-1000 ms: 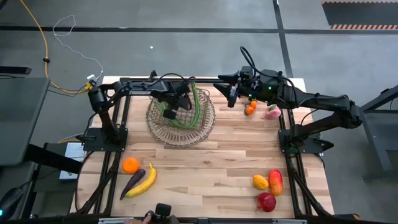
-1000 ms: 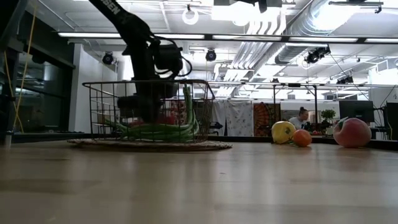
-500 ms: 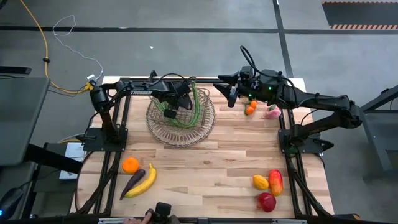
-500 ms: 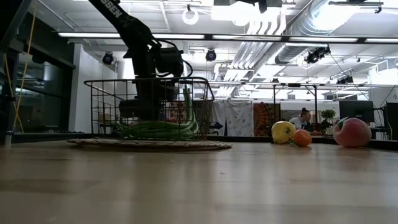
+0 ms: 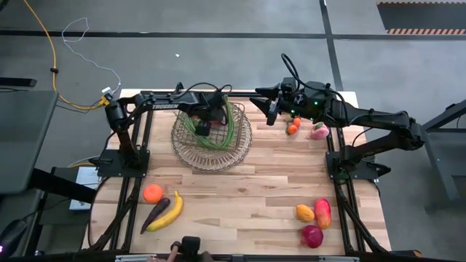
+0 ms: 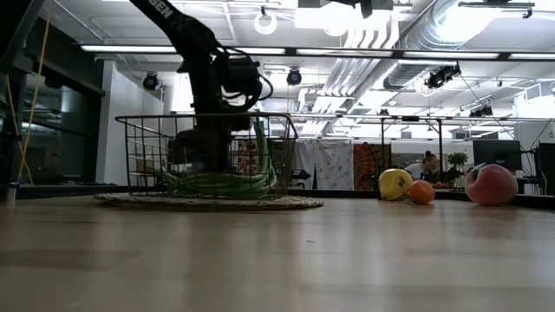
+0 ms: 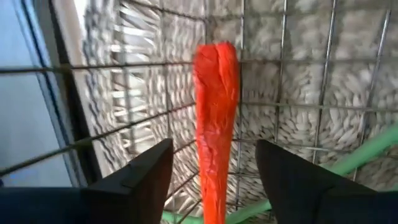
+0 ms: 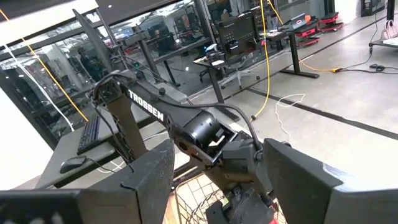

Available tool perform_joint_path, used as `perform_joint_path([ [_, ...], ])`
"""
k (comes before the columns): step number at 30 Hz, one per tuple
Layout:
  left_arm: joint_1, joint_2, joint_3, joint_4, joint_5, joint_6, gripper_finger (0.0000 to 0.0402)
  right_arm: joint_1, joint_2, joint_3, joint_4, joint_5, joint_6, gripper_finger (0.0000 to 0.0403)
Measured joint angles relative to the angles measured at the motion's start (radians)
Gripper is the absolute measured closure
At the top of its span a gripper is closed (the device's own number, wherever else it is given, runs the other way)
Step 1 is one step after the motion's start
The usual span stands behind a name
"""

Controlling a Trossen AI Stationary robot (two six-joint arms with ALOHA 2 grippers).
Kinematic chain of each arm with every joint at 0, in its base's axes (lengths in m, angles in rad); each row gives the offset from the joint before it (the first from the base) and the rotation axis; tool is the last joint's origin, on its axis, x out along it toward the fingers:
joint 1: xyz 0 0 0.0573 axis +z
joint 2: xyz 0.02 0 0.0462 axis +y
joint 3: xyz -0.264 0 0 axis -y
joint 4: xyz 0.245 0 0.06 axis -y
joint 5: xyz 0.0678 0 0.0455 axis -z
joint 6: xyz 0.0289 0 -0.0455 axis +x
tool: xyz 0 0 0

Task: Build produce basket
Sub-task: Put the oranges into the wire basket

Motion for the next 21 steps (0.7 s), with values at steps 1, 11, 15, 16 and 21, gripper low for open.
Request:
perform_joint_path([
  [1, -0.001, 0.0, 0.015, -0.018, 0.003, -0.013, 0.0173, 0.0, 0.0, 0.0, 0.0, 0.0, 0.0, 0.0167],
  [11, -0.005, -0.002, 0.23, -0.298, 0.135, -0.211, 0.016, 0.0, 0.0, 0.0, 0.0, 0.0, 0.0, 0.0167],
  [15, 0.002, -0.054, 0.281, -0.333, 0.325, -0.333, 0.0162, 0.0, 0.0, 0.0, 0.0, 0.0, -0.005, 0.0167],
  [16, 0.002, -0.081, 0.282, -0.322, 0.37, -0.363, 0.0163, 0.0, 0.0, 0.0, 0.0, 0.0, -0.005, 0.0167],
  [21, 0.0, -0.27, 0.239, -0.176, 0.548, -0.524, 0.0163, 0.0, 0.0, 0.0, -0.003, 0.0, -0.007, 0.0167],
])
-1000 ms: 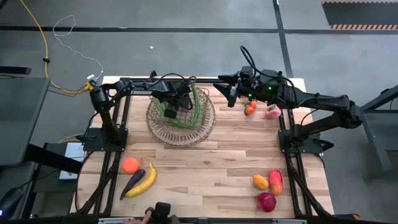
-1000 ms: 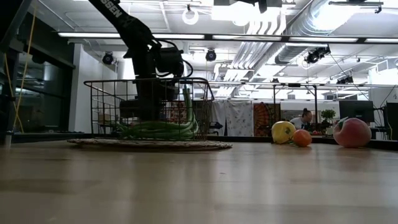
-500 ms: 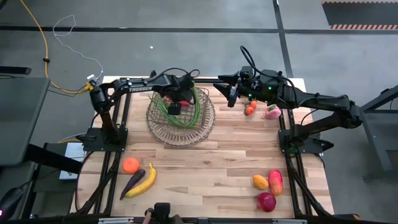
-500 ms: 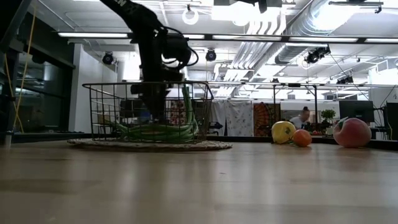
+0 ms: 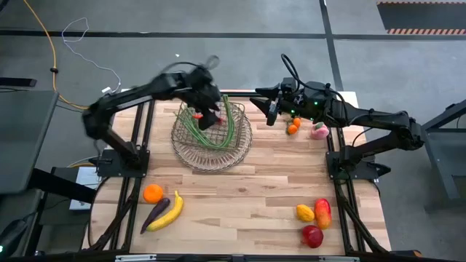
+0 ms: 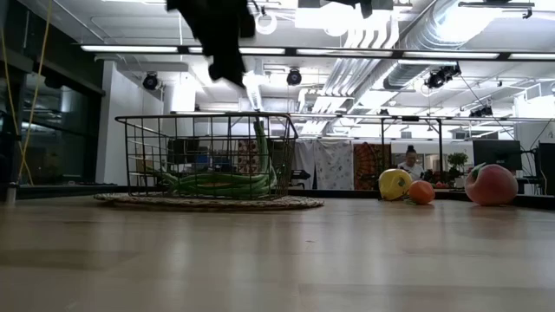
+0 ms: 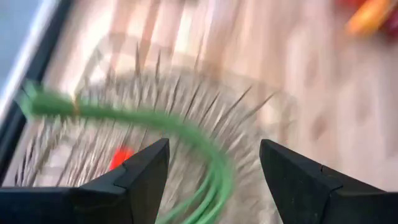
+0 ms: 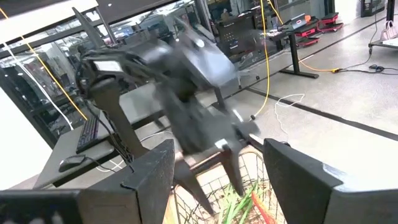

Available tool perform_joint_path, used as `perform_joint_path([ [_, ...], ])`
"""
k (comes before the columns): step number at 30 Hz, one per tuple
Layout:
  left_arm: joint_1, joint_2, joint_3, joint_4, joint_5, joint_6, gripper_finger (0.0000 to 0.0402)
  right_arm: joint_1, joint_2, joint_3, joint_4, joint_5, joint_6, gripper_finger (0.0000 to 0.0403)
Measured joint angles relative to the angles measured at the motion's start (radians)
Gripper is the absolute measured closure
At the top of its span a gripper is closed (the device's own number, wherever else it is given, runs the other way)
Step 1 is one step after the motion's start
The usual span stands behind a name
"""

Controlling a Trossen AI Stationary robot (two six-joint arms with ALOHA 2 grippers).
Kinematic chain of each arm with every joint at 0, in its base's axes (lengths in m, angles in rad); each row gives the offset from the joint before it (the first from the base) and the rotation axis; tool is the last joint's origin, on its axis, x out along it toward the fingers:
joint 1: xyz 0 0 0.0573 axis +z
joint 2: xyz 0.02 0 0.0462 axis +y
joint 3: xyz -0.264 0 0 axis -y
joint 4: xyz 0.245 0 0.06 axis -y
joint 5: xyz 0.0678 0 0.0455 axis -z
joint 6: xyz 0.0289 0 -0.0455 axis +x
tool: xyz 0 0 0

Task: Build produce basket
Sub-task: Put the oranges into the wire basket

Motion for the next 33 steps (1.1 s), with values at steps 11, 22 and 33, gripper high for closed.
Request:
perform_joint_path([
  [11, -0.033, -0.596, -0.482, 0.749, 0.046, -0.318, 0.0163, 0.0, 0.0, 0.0, -0.008, -0.013, -0.001, 0.0167],
  [22, -0.033, -0.925, -0.725, 1.007, -0.115, -0.374, 0.0163, 0.0, 0.0, 0.0, -0.011, -0.014, -0.02, 0.0167],
  [33, -0.033, -0.9, -0.725, 1.002, -0.116, -0.376, 0.0163, 0.0, 0.0, 0.0, -0.013, -0.021, -0.016, 0.0167],
])
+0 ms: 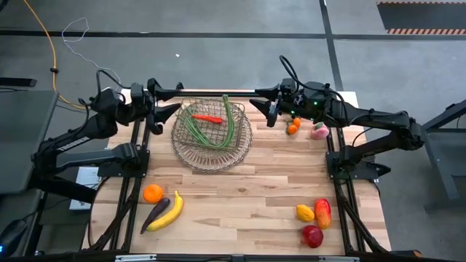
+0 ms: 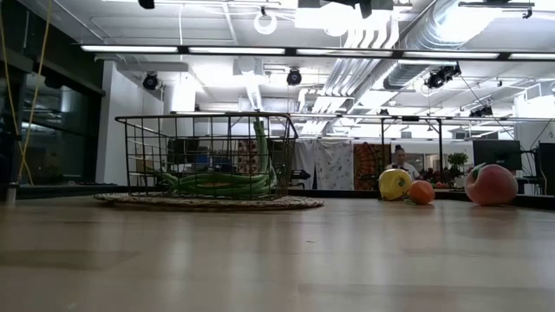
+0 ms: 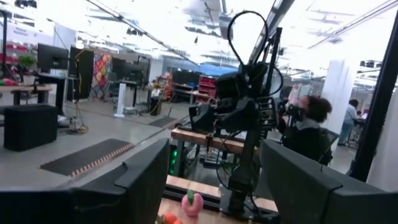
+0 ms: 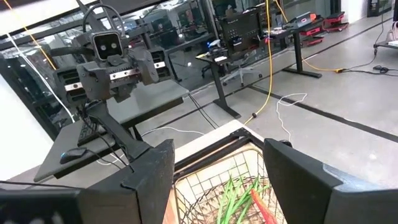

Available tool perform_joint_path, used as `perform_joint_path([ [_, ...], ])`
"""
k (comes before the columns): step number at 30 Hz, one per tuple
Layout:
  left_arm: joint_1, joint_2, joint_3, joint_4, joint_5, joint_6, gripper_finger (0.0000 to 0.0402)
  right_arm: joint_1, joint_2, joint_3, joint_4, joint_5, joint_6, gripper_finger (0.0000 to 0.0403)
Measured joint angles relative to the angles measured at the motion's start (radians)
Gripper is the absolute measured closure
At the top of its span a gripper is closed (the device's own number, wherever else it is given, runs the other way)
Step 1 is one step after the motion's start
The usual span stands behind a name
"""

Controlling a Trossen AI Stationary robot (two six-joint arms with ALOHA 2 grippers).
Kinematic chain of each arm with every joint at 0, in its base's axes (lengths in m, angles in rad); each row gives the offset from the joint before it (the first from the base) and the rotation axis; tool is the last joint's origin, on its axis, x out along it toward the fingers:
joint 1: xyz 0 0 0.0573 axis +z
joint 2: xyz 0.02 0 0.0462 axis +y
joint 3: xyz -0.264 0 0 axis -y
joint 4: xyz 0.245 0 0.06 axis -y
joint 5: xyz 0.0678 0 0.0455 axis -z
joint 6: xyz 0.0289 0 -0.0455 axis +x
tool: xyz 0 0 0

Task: Build produce basket
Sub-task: Put the oranges into the wire basket

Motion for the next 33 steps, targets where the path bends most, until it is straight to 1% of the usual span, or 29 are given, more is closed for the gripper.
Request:
perform_joint_path([
  [1, 0.0, 0.004, 0.0, -0.001, 0.0, -0.001, 0.0163, 0.0, 0.0, 0.007, -0.027, 0.0, 0.031, 0.0167],
  [2, 0.0, 0.009, 0.0, 0.0, 0.0, -0.008, 0.0163, -0.005, 0.0, 0.025, -0.096, 0.006, 0.087, 0.0167],
  [5, 0.0, 0.022, 0.0, 0.001, 0.0, -0.047, 0.0163, -0.058, 0.029, 0.134, -0.468, 0.052, 0.228, 0.0167],
  [7, 0.0, 0.032, 0.0, 0.0, 0.0, -0.064, 0.0163, -0.102, 0.071, 0.201, -0.718, 0.077, 0.243, 0.0167],
  [8, 0.0, 0.036, 0.0, 0.0, 0.0, -0.068, 0.0163, -0.125, 0.095, 0.227, -0.812, 0.072, 0.242, 0.0167],
  [10, 0.0, 0.044, 0.0, 0.0, 0.0, -0.072, 0.0163, -0.174, 0.141, 0.252, -0.95, 0.047, 0.226, 0.0167],
  [12, 0.0, 0.052, 0.0, 0.0, 0.0, -0.075, 0.0163, -0.225, 0.193, 0.237, -1.043, 0.007, 0.222, 0.0167],
  [14, 0.0, 0.058, 0.0, 0.0, 0.0, -0.075, 0.0163, -0.269, 0.247, 0.198, -1.085, -0.025, 0.209, 0.0167],
  [16, 0.0, 0.061, 0.0, 0.001, 0.0, -0.075, 0.0163, -0.304, 0.291, 0.149, -1.084, -0.034, 0.18, 0.0167],
  [20, 0.0, 0.063, 0.0, 0.001, 0.0, -0.075, 0.0163, -0.377, 0.391, 0.072, -1.061, 0.001, 0.146, 0.0167],
  [23, 0.0, 0.063, 0.0, 0.001, -0.001, -0.075, 0.0163, -0.422, 0.461, 0.051, -1.017, 0.019, 0.113, 0.0167],
  [28, 0.0, 0.063, 0.0, 0.001, -0.002, -0.075, 0.0163, -0.439, 0.556, 0.047, -0.959, 0.015, 0.032, 0.0167],
  [33, 0.0, 0.063, 0.0, 0.001, -0.003, -0.076, 0.0163, -0.439, 0.619, 0.047, -0.948, 0.022, -0.06, 0.0167],
])
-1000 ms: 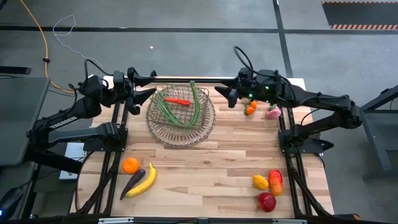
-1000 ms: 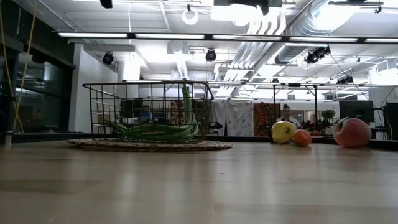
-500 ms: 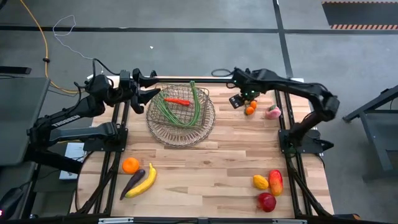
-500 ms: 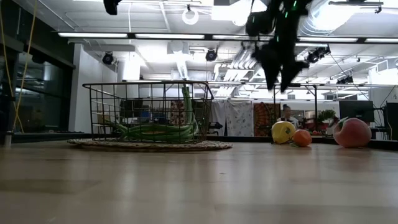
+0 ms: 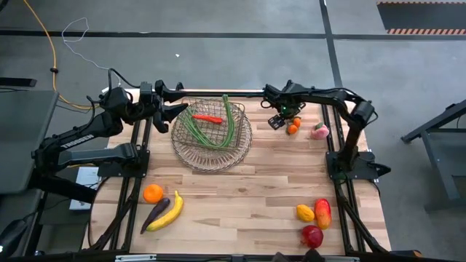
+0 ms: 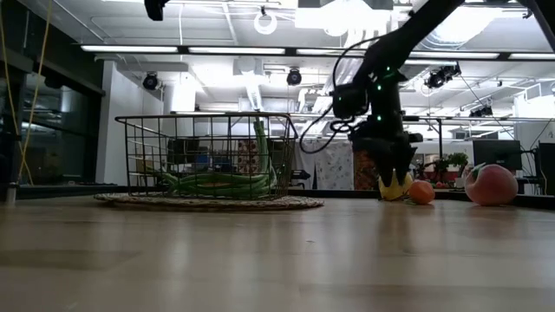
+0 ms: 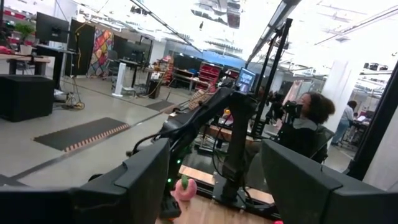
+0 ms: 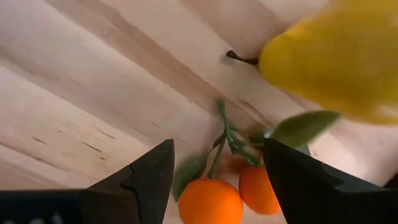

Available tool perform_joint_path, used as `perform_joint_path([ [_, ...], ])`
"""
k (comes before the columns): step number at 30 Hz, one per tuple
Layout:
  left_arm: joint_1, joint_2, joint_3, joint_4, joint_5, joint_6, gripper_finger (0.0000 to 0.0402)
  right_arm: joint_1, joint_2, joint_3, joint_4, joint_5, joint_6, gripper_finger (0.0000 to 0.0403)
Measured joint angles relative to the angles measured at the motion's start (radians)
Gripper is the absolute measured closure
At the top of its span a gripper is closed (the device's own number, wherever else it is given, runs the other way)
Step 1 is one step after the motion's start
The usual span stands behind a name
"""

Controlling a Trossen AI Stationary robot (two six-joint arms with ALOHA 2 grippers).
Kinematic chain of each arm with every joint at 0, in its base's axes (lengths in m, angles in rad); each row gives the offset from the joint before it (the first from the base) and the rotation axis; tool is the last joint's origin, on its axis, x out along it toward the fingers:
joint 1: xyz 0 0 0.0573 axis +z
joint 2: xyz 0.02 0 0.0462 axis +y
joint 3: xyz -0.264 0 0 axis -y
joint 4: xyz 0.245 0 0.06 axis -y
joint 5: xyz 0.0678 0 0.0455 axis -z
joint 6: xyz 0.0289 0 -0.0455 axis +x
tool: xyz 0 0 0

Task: Build produce basket
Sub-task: Put the oranges into the wire basket

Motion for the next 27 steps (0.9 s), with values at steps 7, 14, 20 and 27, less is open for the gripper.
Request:
perform_joint_path([
  [7, 0.0, 0.0, 0.0, 0.0, -0.016, 0.0, 0.0163, 0.0, 0.046, 0.0, 0.014, 0.055, -0.095, 0.0189],
  [14, 0.0, 0.0, 0.0, 0.0, -0.016, 0.0, 0.0163, 0.0, 0.049, 0.0, 0.045, 0.054, -0.164, 0.0245],
  [20, 0.0, 0.0, 0.0, 0.0, -0.016, -0.025, 0.0163, -0.006, 0.093, 0.0, 0.04, 0.03, -0.188, 0.0269],
  [27, 0.0, 0.0, 0.0, 0.0, -0.015, -0.028, 0.0163, -0.006, 0.107, 0.0, 0.04, 0.031, -0.187, 0.0271],
])
